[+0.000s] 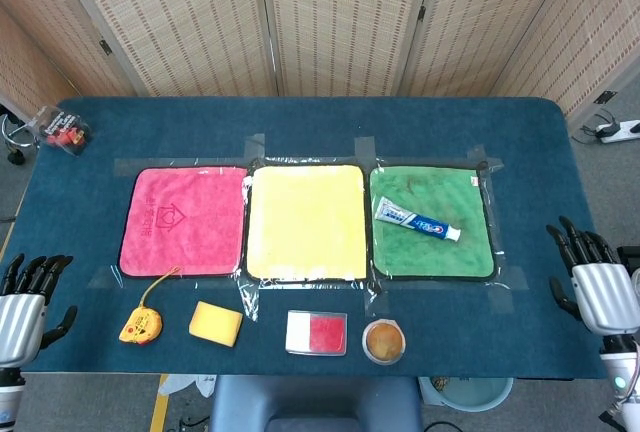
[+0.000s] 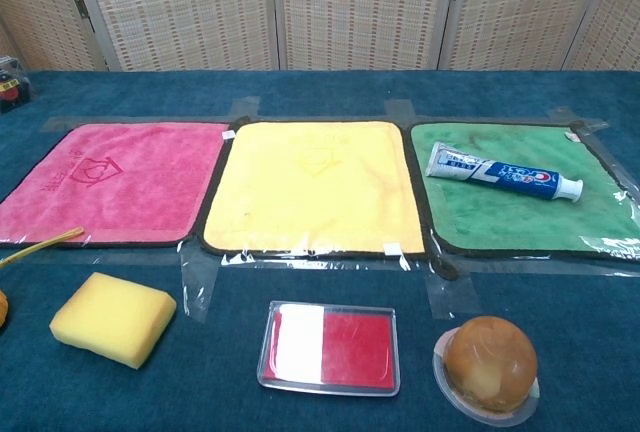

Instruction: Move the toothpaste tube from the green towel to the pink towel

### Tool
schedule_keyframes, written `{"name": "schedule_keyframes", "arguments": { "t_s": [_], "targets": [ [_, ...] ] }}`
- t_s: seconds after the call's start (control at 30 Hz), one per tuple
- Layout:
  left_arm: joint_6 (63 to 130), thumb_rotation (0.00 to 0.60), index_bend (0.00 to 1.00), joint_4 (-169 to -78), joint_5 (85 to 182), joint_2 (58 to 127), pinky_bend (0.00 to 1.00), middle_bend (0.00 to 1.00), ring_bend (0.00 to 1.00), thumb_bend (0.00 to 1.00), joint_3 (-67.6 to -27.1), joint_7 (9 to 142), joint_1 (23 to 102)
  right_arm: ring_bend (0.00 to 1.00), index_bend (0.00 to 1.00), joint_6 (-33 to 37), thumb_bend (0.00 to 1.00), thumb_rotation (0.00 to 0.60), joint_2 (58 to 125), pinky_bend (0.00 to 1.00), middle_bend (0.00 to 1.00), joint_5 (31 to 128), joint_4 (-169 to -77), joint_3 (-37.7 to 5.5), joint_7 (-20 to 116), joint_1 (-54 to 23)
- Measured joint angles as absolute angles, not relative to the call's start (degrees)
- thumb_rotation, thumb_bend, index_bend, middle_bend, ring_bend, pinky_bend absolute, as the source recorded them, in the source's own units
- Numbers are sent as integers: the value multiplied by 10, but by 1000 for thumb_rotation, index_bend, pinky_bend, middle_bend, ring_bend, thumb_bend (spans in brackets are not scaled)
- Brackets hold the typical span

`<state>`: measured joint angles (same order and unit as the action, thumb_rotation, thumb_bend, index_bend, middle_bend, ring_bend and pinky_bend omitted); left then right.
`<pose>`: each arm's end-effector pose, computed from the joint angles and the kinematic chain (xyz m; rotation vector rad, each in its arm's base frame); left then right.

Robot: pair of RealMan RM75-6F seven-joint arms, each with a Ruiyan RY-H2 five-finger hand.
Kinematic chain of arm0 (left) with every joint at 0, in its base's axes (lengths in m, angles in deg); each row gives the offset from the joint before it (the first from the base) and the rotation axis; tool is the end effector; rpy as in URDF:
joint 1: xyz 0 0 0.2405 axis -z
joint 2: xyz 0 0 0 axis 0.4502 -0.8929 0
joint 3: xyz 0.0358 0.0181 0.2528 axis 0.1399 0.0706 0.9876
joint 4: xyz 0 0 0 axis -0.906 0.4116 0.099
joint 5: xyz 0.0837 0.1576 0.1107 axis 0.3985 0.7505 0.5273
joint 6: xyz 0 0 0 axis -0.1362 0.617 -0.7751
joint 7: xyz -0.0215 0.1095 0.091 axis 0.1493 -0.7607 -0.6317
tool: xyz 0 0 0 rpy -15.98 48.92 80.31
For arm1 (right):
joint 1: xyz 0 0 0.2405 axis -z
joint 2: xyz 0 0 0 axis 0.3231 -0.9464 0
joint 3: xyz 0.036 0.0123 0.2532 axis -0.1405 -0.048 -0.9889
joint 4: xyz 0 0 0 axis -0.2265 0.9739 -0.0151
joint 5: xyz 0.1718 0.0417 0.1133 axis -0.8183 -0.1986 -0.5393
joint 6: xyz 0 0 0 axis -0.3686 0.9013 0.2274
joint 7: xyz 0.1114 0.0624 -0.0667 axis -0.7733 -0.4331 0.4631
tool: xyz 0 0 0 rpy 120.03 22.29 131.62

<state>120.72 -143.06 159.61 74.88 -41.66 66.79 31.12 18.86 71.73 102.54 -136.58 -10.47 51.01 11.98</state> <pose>-0.3056 0.1768 0.1553 -1.4064 -0.7655 -0.8424 -0.3235 -0.2003 0.1685 1.4484 -0.8224 0.8194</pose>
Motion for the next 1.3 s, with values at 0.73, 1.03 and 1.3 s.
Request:
{"name": "schedule_keyframes", "arguments": {
  "t_s": [0.73,1.03,1.3],
  "targets": [
    [1221,600,179,-1448,1607,740,14,198,150,377,-413,659,303,44,5,10,187,600,813,107,3,982,-1167,-141,499,-25],
    [1228,600,179,-1458,1609,735,15,198,151,378,-413,651,298,0,0,-57,97,600,891,0,0,986,-1060,-141,481,-91],
    [1230,600,179,-1461,1608,734,14,198,151,377,-412,649,294,0,0,-96,96,600,960,0,0,995,-948,-133,445,-136]
  ]
}}
